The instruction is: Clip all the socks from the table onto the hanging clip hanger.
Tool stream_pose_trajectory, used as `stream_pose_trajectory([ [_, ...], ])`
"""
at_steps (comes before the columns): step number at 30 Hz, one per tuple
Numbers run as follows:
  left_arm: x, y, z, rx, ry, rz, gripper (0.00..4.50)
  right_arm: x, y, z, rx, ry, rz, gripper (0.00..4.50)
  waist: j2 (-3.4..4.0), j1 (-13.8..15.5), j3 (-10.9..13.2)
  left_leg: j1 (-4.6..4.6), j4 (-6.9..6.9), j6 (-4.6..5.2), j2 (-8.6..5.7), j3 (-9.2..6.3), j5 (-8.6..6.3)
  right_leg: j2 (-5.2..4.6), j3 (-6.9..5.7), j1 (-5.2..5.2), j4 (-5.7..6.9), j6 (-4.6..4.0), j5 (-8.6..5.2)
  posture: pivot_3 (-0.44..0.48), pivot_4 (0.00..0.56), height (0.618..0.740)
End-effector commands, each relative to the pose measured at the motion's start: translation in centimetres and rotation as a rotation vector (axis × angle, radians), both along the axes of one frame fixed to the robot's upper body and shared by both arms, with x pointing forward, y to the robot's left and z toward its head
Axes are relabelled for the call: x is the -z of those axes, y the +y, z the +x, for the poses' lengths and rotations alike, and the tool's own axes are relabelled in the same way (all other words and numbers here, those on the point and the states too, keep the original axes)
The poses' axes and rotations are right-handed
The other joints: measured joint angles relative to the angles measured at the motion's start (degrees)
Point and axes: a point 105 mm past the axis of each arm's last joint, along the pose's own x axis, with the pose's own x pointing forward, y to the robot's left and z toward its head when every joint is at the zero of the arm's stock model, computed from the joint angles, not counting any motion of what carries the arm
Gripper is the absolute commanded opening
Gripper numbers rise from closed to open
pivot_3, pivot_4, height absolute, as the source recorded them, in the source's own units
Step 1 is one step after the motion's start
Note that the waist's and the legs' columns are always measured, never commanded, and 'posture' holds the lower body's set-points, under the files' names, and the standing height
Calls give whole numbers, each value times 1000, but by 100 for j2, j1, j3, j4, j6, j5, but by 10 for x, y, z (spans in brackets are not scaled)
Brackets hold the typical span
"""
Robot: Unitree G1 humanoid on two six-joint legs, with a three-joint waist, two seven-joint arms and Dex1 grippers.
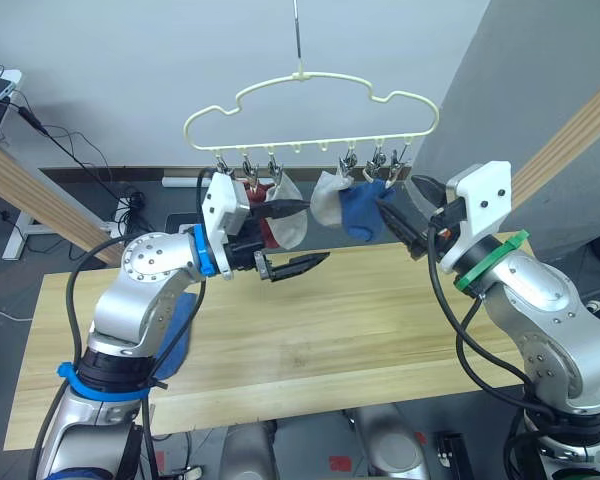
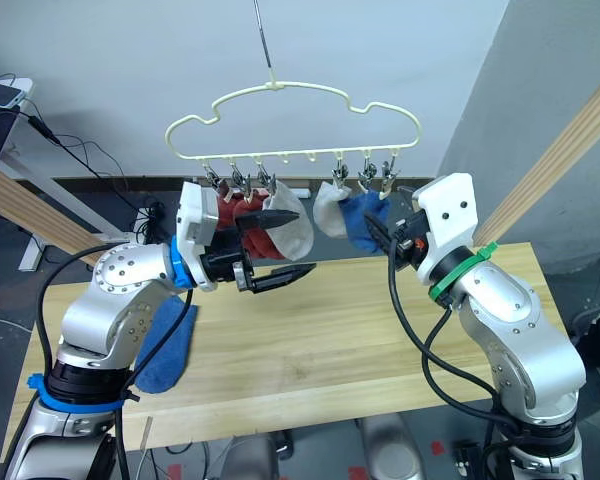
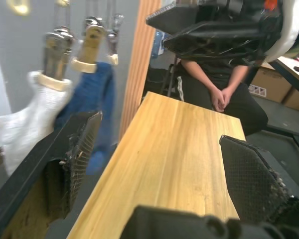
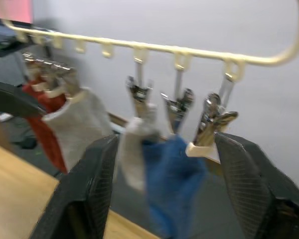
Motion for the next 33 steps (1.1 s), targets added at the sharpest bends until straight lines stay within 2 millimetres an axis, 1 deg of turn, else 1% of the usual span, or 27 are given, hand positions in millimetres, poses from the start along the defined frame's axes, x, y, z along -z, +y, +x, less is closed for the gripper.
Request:
stream_pose_trajectory([
  [1,-16,-5,-10,47,-65,-2,4356,-8,2,3,23,-48,10,1988,0,2,0,0,0,0,0,1,0,0,0,0,0,0,0,-293,343,732],
  [4,-17,-7,-9,41,-78,2,4356,-4,-4,16,104,-30,11,1988,0,-6,0,0,0,0,1,3,0,1,2,-1,-1,-1,0,-293,343,732],
  [6,-18,-8,-10,48,-83,7,4356,-5,-5,20,129,-36,26,1988,0,0,0,1,0,0,1,2,0,2,3,-2,0,-2,1,-293,343,732],
  [10,-21,-13,-11,57,-93,5,4356,-5,0,26,126,-30,52,1988,0,5,0,-1,-1,0,1,3,0,1,3,-2,-2,-4,2,-289,336,732],
  [13,-22,-15,-11,62,-98,5,4356,-5,5,30,118,-29,65,1988,0,4,0,-1,-1,0,1,4,0,1,4,-2,-2,-24,14,-289,336,732],
  [19,-24,-16,-10,68,-102,1,4356,-9,12,38,114,-55,79,1988,0,2,0,-1,-1,0,0,4,0,1,3,-2,-2,-24,14,-290,332,732],
  [26,-25,-16,-9,66,-109,0,4356,-14,14,45,130,-89,84,1988,0,6,0,-2,-1,0,0,3,0,0,2,-3,-2,-26,15,-285,329,732],
  [33,-25,-18,-7,66,-116,-1,4356,-18,13,45,163,-116,114,1988,0,5,0,-1,0,0,1,3,0,0,2,-3,0,-27,16,-288,324,732],
])
